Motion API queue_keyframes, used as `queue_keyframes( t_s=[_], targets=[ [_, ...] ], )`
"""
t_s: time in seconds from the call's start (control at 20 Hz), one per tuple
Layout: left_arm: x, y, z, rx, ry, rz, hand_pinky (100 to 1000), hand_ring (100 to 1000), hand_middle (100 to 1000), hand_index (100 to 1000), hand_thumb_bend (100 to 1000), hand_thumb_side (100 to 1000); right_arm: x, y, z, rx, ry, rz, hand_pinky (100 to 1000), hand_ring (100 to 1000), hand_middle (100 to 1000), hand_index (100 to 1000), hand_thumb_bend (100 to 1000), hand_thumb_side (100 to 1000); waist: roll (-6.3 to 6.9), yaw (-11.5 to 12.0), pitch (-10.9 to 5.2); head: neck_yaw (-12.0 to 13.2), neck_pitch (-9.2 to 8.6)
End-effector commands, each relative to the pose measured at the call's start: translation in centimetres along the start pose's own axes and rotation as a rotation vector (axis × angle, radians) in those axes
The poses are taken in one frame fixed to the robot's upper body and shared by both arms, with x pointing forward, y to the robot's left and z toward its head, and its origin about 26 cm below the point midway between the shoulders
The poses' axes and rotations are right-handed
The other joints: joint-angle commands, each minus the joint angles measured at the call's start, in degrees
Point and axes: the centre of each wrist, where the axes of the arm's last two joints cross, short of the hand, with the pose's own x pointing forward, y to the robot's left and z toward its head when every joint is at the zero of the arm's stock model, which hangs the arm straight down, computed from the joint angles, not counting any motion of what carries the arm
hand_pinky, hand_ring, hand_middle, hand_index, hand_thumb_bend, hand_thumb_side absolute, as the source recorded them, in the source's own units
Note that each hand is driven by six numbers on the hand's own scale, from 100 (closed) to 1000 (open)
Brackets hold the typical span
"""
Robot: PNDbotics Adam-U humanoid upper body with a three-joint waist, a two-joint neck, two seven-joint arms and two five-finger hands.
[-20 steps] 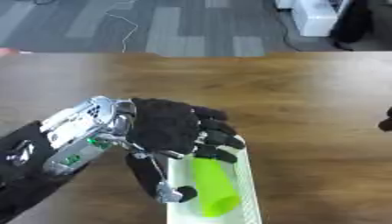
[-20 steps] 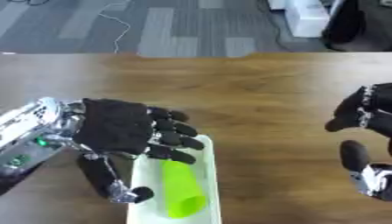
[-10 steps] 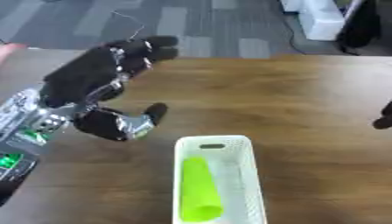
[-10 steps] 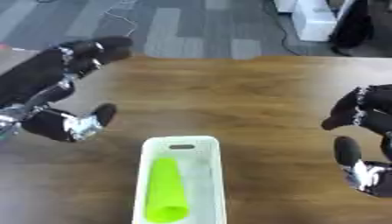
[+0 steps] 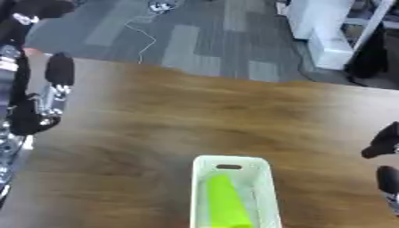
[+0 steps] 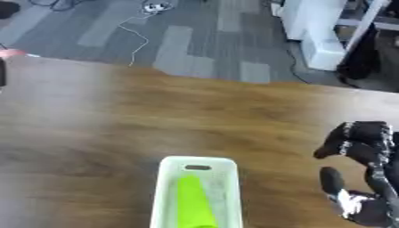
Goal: Pick up objects on the table and place them in the box.
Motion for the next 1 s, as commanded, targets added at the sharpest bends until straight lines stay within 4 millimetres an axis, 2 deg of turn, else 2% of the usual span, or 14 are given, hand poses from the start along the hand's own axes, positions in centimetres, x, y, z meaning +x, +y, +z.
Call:
queue_keyframes(
  t_s=[0.05,0.4,0.8,1.0],
  targets=[
    [0.3,0.43,-0.97,0.042,-0.021,0.014,719,763,918,928,480,1000,0.12,-0.33,0.22,-0.097,-0.012,0.04,148,304,391,464,228,1000,-0.02,0.42,-0.63,-0.68,0.33],
    [0.49,0.19,-1.42,0.076,-0.07,0.056,725,762,912,919,483,999,0.51,0.06,0.43,-0.163,-0.022,0.106,155,308,389,460,232,1000,-0.01,0.94,-0.3,-1.19,2.58],
    [0.69,-0.24,-1.29,0.058,-0.103,0.105,722,758,909,910,479,1000,0.61,0.19,0.23,-0.169,-0.035,0.125,157,310,389,460,233,1000,0.33,0.65,-0.49,-4.64,5.31],
    [0.7,-0.29,-1.21,0.052,-0.098,0.113,722,757,908,910,479,1000,0.62,0.19,0.22,-0.169,-0.037,0.129,158,310,390,460,232,1000,0.43,0.6,-0.46,-5.16,5.94]
  ],
)
